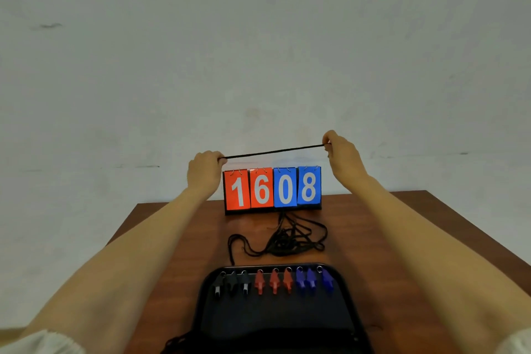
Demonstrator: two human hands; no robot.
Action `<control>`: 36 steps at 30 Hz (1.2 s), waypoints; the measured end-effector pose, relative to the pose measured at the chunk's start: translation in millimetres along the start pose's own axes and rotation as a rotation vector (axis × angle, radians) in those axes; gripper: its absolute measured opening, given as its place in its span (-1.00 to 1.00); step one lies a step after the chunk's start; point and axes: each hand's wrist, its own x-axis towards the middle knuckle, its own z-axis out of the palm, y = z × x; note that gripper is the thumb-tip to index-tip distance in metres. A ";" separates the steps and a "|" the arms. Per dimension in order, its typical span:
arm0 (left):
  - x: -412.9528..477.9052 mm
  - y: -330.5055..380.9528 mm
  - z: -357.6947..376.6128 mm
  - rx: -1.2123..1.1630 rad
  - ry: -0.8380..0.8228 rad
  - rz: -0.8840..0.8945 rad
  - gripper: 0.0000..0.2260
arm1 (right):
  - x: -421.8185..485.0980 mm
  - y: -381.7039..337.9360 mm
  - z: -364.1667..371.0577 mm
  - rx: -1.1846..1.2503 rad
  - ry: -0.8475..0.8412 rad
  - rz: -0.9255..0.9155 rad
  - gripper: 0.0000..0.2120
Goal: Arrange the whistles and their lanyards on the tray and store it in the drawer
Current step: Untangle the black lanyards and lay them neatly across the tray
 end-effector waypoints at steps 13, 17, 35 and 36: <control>-55.1 -26.4 5.2 -0.228 -0.092 -0.144 -0.71 | -44.5 20.8 4.6 0.172 -0.116 0.260 -0.87; -85.2 -39.9 6.2 -0.353 -0.140 -0.254 -0.88 | -65.3 27.9 4.3 0.095 -0.129 0.332 -0.84; -213.6 -82.2 38.2 -0.091 -0.486 -0.412 -0.86 | -192.9 55.9 32.1 -0.120 -0.405 0.515 -0.89; -219.2 -83.8 39.8 -0.083 -0.496 -0.409 -0.85 | -199.6 57.5 33.9 -0.126 -0.430 0.517 -0.87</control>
